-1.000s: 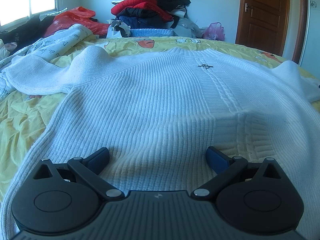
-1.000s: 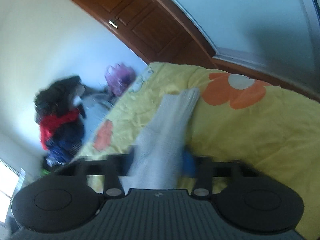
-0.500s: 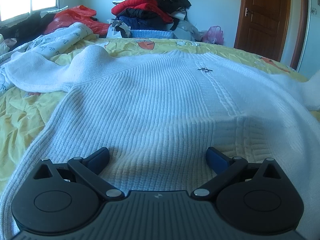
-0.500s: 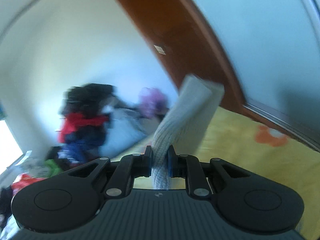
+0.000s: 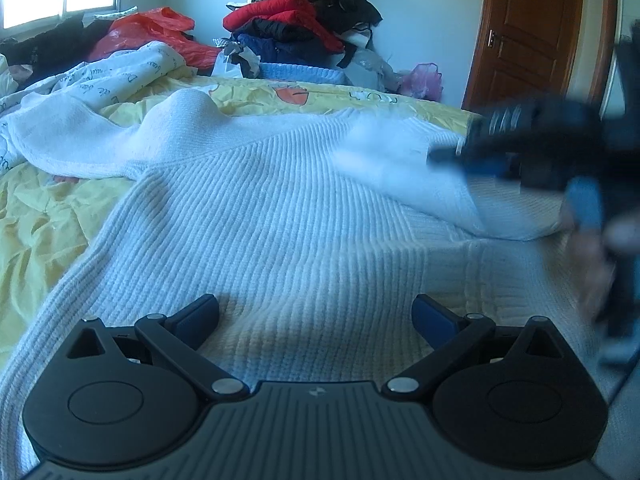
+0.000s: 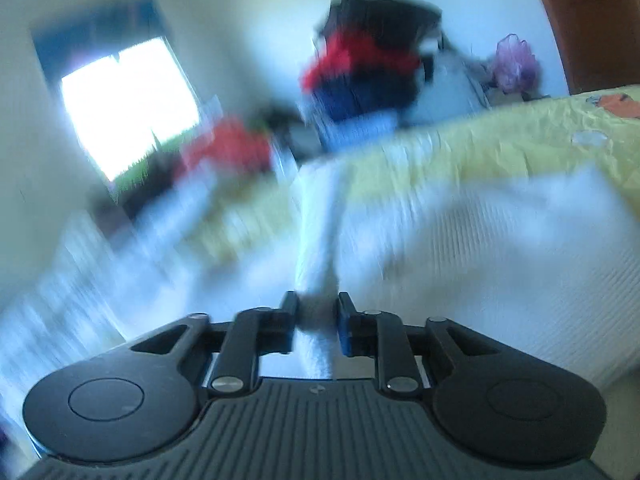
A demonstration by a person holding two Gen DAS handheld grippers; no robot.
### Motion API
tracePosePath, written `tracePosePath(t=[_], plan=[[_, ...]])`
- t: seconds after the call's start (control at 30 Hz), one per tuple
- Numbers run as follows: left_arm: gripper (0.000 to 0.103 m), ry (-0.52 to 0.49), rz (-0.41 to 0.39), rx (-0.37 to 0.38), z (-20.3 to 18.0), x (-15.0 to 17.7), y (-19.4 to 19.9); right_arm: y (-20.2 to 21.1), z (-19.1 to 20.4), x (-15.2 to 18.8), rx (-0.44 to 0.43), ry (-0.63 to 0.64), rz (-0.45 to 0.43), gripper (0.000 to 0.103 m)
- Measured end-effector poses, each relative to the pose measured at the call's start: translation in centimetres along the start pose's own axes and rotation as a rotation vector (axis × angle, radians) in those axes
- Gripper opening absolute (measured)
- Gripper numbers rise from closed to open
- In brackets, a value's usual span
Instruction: Fold small clothes
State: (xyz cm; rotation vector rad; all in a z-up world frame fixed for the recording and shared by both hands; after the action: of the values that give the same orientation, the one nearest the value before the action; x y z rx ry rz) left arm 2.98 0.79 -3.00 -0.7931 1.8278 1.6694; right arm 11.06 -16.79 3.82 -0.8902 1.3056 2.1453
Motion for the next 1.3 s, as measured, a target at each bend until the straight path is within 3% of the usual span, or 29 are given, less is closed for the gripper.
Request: tracePosePath(t=[0.13, 0.2, 0.3, 0.43, 0.5, 0.63, 0.73, 0.8, 0.93, 1.03, 1.1, 1.17, 1.3], plan=[[0.103, -0.002, 0.002, -0.003, -0.1, 0.0, 0.0, 3.4, -0.8, 1.8, -0.031, -0.094, -0.062, 0.048], [0.103, -0.022, 0.011, -0.021, -0.4, 0.0, -0.1, 5.0, -2.2, 2.7, 0.005, -0.099, -0.107, 0.051], [0.103, -0.066, 0.027, -0.04, -1.0, -0.4, 0.0, 6.9, -5.0, 4.3, 0.071, -0.115, -0.141, 0.065], [0.103, -0.004, -0.015, 0.127, -2.1, -3.4, 1.7, 7.0, -8.1, 7.1, 0.078, -0.178, -0.105, 0.065], [0.103, -0.005, -0.049, 0.141, -3.5, -5.6, 1.9, 6.9, -8.7, 6.8, 0.039, -0.23, -0.142, 0.069], [0.103, -0.177, -0.091, -0.02, -7.9, -9.1, -1.4, 6.1, -8.8, 6.8, 0.01, -0.248, -0.151, 0.078], [0.103, -0.311, -0.002, -0.17, -10.2, -9.3, -5.9, 6.1, -9.1, 7.0, -0.016, -0.261, -0.158, 0.08], [0.103, -0.348, 0.057, -0.265, -10.2, -9.1, -8.2, 6.0, -9.2, 7.0, -0.028, -0.272, -0.16, 0.08], [0.103, -0.245, 0.039, -0.355, -7.2, -9.4, -6.6, 6.6, -9.7, 7.2, -0.051, -0.289, -0.17, 0.083], [0.103, -0.145, 0.029, -0.37, -3.9, -8.8, -4.2, 6.6, -9.8, 7.2, -0.072, -0.302, -0.175, 0.085], [0.103, -0.068, 0.008, -0.329, -2.0, -8.5, -2.5, 6.6, -9.8, 7.2, -0.081, -0.305, -0.177, 0.087], [0.103, 0.031, 0.01, -0.234, -0.2, -8.1, -1.3, 6.6, -9.6, 7.2, -0.085, -0.306, -0.178, 0.088], [0.103, 0.284, 0.113, 0.047, 2.5, -7.3, -1.6, 6.4, -9.6, 7.2, -0.088, -0.308, -0.178, 0.088]])
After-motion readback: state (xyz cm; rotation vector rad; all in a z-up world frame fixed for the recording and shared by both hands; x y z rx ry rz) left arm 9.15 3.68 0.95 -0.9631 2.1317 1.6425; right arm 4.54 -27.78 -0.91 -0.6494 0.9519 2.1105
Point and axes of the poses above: each gripper's, at about its wrist camera, not at the fingertips, and y roughly against the way its jaws point, z to its left, x to its underside, the point moved 5 cm from there along -y, roughly the way its jaws point, and after that the axes turned 5 degrees about z, right-handed, at the moved point
